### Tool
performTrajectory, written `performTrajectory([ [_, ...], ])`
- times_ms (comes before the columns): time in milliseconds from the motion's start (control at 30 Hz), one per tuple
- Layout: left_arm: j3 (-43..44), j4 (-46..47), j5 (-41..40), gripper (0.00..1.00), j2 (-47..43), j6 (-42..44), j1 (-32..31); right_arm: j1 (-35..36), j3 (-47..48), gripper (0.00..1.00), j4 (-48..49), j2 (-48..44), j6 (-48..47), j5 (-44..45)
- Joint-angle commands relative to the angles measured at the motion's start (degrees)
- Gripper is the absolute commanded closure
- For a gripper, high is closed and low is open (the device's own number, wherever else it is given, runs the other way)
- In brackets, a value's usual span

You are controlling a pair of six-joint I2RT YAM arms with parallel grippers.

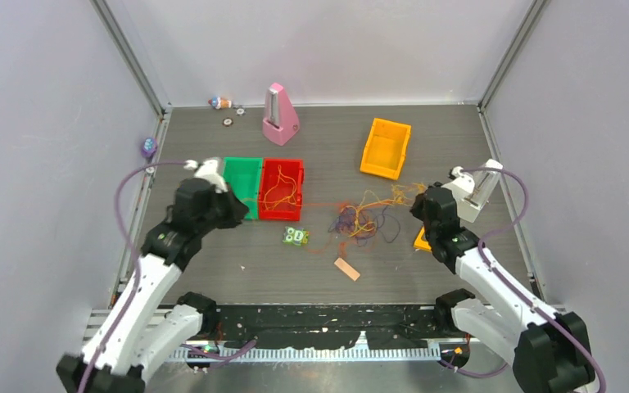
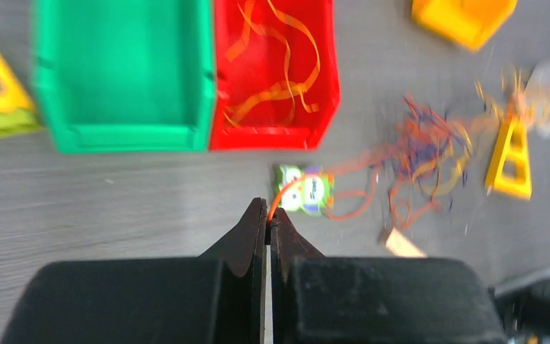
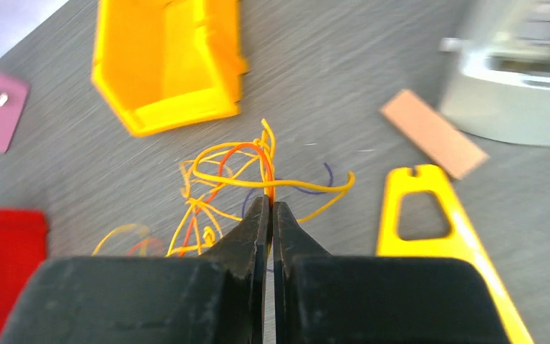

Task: Untangle the cables
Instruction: Untie the cable.

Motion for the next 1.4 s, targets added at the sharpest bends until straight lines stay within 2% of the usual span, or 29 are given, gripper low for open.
performTrajectory([
  [0,2.5,-1.5,-2.8,1.00,-11.1,1.9,7.9,-1.2,-0.5,0.94,-9.6,-5.4,6.3,17.4],
  [67,3.2,-1.3,-6.8,1.00,-15.3,1.9,8.3,-1.6,-0.4,0.94,-12.9,-7.2,10.7,22.2],
  [200,3.6,-1.1,-13.4,1.00,-21.5,0.9,8.5,-2.1,-0.3,0.94,-16.4,-10.9,13.5,29.2],
  [367,1.9,-0.4,-24.1,1.00,-28.2,0.2,8.5,-2.2,0.6,0.94,-20.2,-14.2,16.0,34.8],
  [400,1.7,-0.3,-24.7,1.00,-28.6,0.2,8.5,-2.2,0.8,0.92,-19.8,-14.4,15.3,35.0],
  [433,1.8,0.2,-24.2,1.00,-28.5,0.4,8.5,-2.2,1.1,0.86,-18.9,-14.3,11.7,34.2],
  [467,1.6,1.1,-21.9,1.00,-28.1,0.8,8.5,-2.2,1.3,0.61,-15.9,-14.0,9.0,30.0],
  [500,1.6,2.4,-18.9,1.00,-27.4,1.2,8.5,-2.3,1.9,0.44,-14.5,-13.7,3.3,27.0],
  [533,1.4,3.7,-15.1,1.00,-26.2,1.7,8.5,-2.2,2.4,0.16,-12.9,-12.7,1.0,19.9],
  [567,1.3,5.0,-11.6,1.00,-25.0,2.0,8.5,-2.2,3.5,0.07,-12.4,-12.1,-3.1,16.3],
  [600,1.3,6.2,-8.5,1.00,-23.7,2.2,8.5,-2.2,4.0,0.02,-11.7,-10.9,-4.6,9.1],
  [700,2.5,7.2,-4.3,1.00,-19.6,2.2,8.5,-2.2,4.5,0.05,-9.2,-9.0,-10.6,-6.6],
  [833,4.5,7.6,-5.6,1.00,-18.3,3.4,8.5,-2.0,6.0,0.05,-9.7,-5.3,-14.5,-17.9],
  [933,7.2,6.3,-10.8,1.00,-17.8,4.9,8.5,-0.6,8.1,0.05,-15.1,-0.9,-13.5,-17.6],
  [1033,10.5,4.7,-14.5,1.00,-16.6,5.6,8.5,1.2,7.7,0.05,-18.4,1.5,-9.1,-13.2],
  [1200,11.6,6.2,-13.9,1.00,-15.3,4.9,8.5,2.1,1.1,0.05,-13.4,4.4,-0.7,-16.3],
  [1367,12.5,5.7,-16.2,1.00,-15.3,4.8,8.7,2.2,2.3,0.05,-9.4,17.3,2.9,-18.1],
])
